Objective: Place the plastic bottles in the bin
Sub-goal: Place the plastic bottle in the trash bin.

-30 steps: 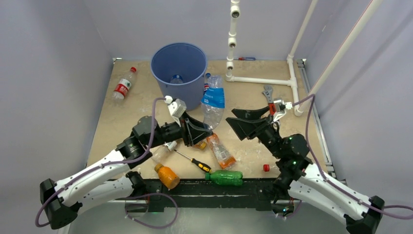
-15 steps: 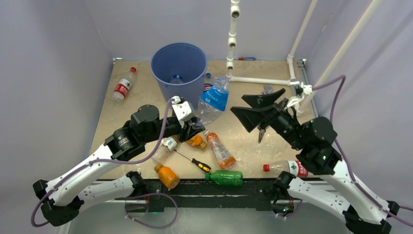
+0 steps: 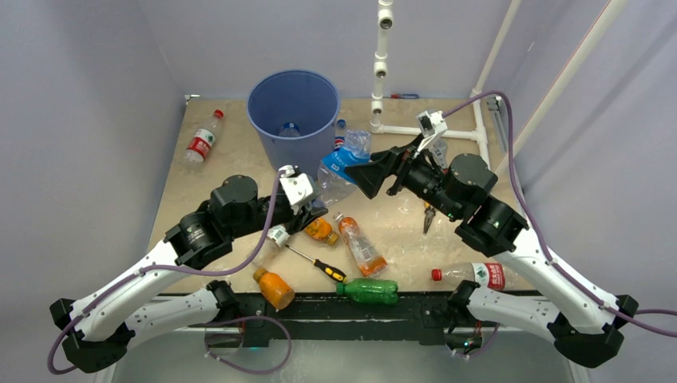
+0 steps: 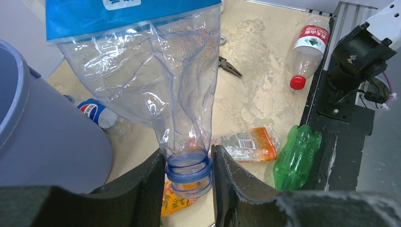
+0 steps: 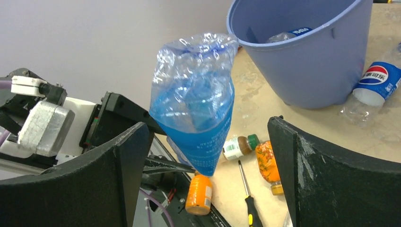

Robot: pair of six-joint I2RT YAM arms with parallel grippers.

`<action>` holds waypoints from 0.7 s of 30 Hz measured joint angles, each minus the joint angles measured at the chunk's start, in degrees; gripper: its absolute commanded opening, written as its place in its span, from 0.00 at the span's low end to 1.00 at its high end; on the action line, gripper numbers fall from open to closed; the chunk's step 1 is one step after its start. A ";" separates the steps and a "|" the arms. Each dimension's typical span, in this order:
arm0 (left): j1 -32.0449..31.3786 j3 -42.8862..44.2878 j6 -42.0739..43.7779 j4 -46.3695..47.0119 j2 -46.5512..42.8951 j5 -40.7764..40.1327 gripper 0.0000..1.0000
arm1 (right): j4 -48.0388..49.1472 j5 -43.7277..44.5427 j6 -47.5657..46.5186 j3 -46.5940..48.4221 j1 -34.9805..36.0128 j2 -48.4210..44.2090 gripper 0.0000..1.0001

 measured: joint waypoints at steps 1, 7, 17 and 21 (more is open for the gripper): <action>0.00 0.00 0.09 0.00 0.00 0.00 0.00 | 0.02 -0.02 0.00 0.42 0.00 0.52 0.99; 0.00 0.00 0.11 0.00 0.00 0.00 0.00 | 1.03 -0.57 0.02 5.53 -0.02 4.74 0.93; 0.00 0.00 0.09 0.07 -1.73 -0.13 0.00 | 1.42 -4.24 0.37 7.52 -0.24 9.70 0.50; -0.07 0.00 0.07 0.98 -2.73 -0.87 0.44 | 1.75 -4.31 0.13 6.84 -0.50 8.66 0.31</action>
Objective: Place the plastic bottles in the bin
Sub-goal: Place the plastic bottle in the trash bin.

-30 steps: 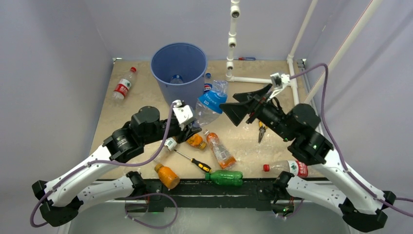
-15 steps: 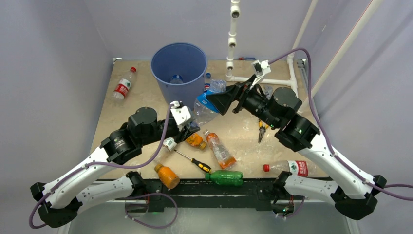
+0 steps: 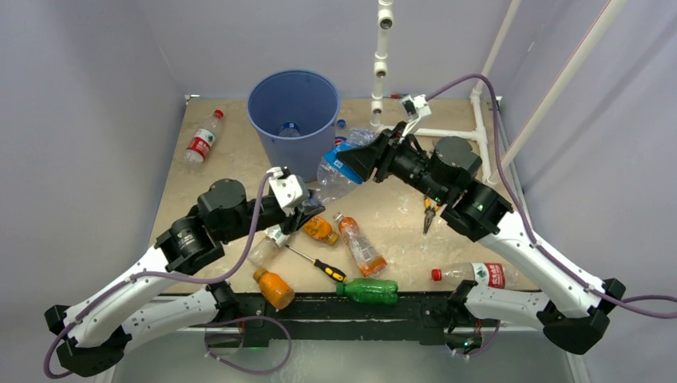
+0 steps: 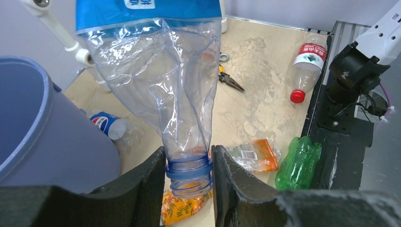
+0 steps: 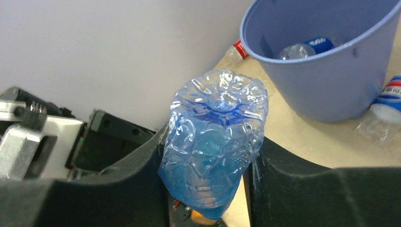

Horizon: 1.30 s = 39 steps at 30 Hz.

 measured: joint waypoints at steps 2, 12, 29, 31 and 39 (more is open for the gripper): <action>-0.15 0.02 -0.07 0.87 -0.28 -0.04 0.81 | 1.46 0.46 0.35 -1.70 -0.22 -1.62 0.25; -0.35 -7.50 -13.05 19.85 -9.57 -2.84 0.99 | 31.67 1.01 1.42 -24.70 -0.24 -21.92 0.00; -0.24 -19.85 -50.29 75.91 4.46 4.90 0.95 | 74.99 2.27 13.62 -40.09 -0.24 -16.06 0.00; -0.24 -20.87 -52.43 79.38 4.59 5.11 0.95 | 78.03 4.26 14.58 -41.40 -0.24 -16.13 0.00; -0.24 -23.80 -56.06 88.89 4.57 2.69 0.86 | 87.76 8.72 19.15 -44.22 -0.24 -12.83 0.00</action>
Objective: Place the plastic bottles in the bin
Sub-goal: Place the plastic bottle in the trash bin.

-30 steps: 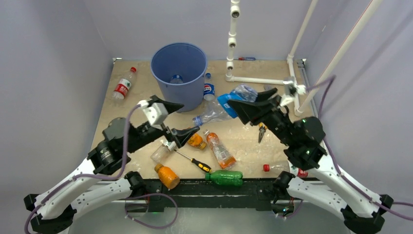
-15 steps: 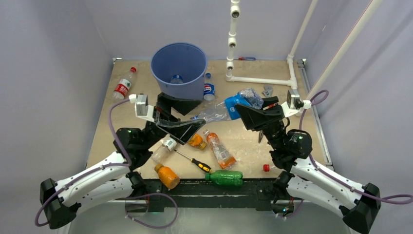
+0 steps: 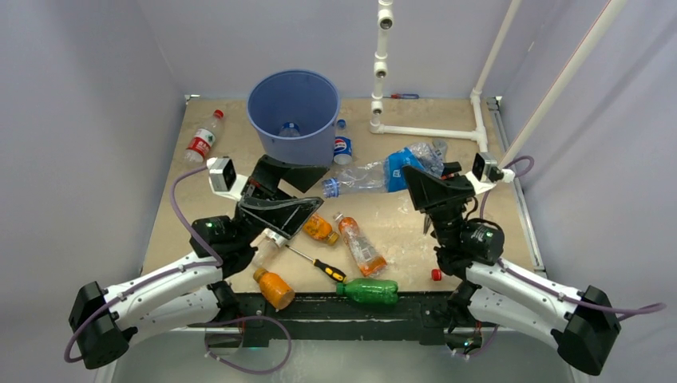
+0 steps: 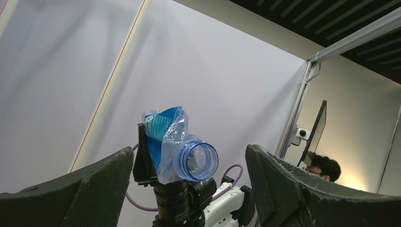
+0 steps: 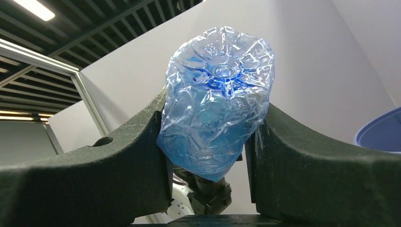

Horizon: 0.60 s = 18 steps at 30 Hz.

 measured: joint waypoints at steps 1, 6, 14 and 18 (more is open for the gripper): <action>0.00 0.00 -0.11 0.72 0.35 -0.31 0.85 | 0.87 0.20 0.66 -0.02 0.00 0.96 0.00; -0.02 0.31 -0.48 2.64 3.30 -0.74 0.85 | 2.49 1.33 2.49 -0.26 0.26 3.37 0.00; -2.97 1.77 3.56 -0.02 6.51 -1.40 0.55 | 3.15 2.73 3.61 -0.26 2.58 5.90 0.00; -3.19 2.21 5.81 -1.11 5.97 -2.05 0.49 | 2.80 3.30 3.54 -0.96 2.58 5.27 0.00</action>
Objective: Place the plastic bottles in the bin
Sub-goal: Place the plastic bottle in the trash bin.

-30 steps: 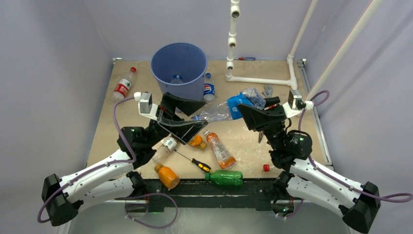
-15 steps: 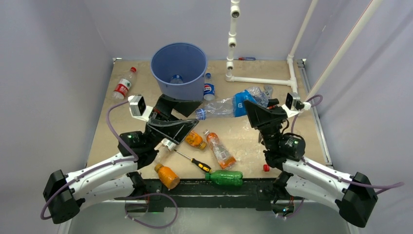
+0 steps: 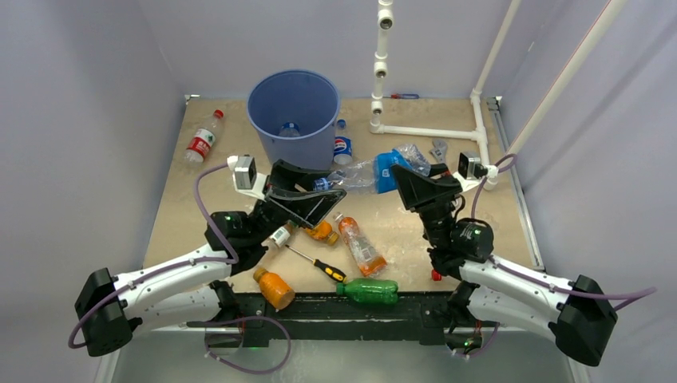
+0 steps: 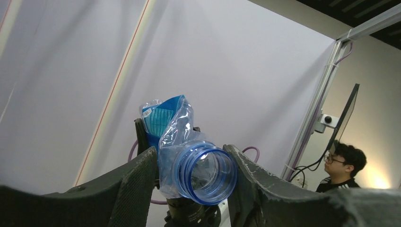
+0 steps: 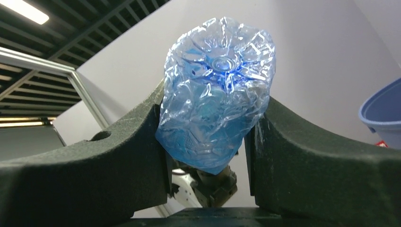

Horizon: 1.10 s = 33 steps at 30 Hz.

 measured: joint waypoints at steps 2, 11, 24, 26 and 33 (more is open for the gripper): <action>0.00 0.00 1.03 -0.72 -0.59 -0.42 0.44 | -1.03 -0.04 -0.22 -0.24 0.00 -0.76 0.00; -0.37 0.00 3.80 -4.07 -1.70 -1.84 0.00 | -5.18 -0.55 -1.29 -1.36 -0.04 -4.11 0.48; -0.52 11.50 16.06 -23.52 -6.51 -8.83 0.00 | -40.30 -5.03 -9.88 4.13 0.13 -23.04 0.99; -0.52 16.90 20.90 -29.31 -6.62 -12.70 0.00 | -48.61 -3.13 -12.31 6.27 0.13 -27.21 0.99; -0.33 36.46 39.34 -46.10 1.07 -36.81 0.00 | -68.65 5.22 -16.68 8.00 0.11 -39.43 0.99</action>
